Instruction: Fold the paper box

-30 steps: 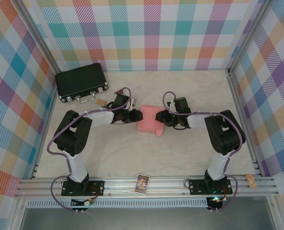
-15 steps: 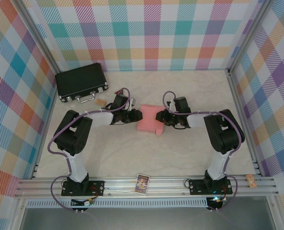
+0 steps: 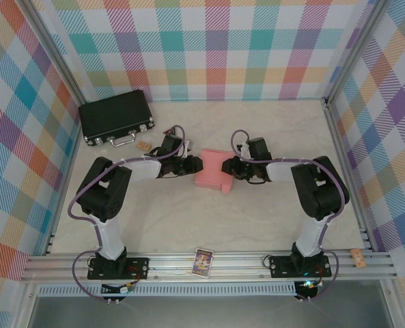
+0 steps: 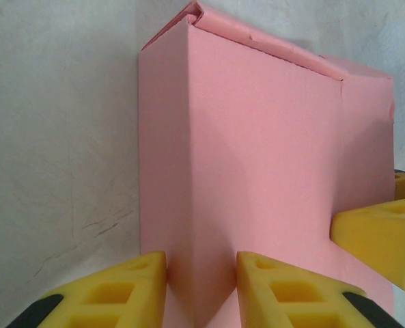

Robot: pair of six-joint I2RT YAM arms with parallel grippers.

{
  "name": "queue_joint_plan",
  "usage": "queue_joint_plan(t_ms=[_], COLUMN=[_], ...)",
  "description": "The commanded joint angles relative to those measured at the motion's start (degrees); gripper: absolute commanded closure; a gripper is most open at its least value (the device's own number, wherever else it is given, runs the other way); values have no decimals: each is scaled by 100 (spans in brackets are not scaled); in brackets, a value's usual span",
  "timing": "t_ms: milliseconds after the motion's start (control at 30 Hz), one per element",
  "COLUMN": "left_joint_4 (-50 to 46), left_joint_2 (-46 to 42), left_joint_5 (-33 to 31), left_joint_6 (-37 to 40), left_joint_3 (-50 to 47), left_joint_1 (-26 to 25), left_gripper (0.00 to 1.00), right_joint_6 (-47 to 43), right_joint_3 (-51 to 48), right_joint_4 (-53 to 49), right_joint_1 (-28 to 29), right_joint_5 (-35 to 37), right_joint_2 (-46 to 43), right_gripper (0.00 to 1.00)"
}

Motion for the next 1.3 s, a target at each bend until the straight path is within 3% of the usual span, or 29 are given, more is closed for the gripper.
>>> queue_joint_plan(t_ms=[0,133,633,1267], left_joint_4=[-129,50,982,2667], left_joint_2=[207,293,225,548], left_joint_5=[48,206,722,1274], left_joint_6=[-133,-254,-822,-1863], left_joint_3=[-201,-219,-464,-892], left_joint_1=[47,47,82,126], left_gripper=[69,69,68,68], right_joint_6=[-186,-65,-121,-365], right_joint_3=[170,208,457,1520], right_joint_4=[-132,94,-275,-997], right_joint_1=[96,166,338,484], right_joint_5=[-649,-878,-625,-577], right_joint_2=[82,22,-644,-297], right_gripper=[72,71,70,69])
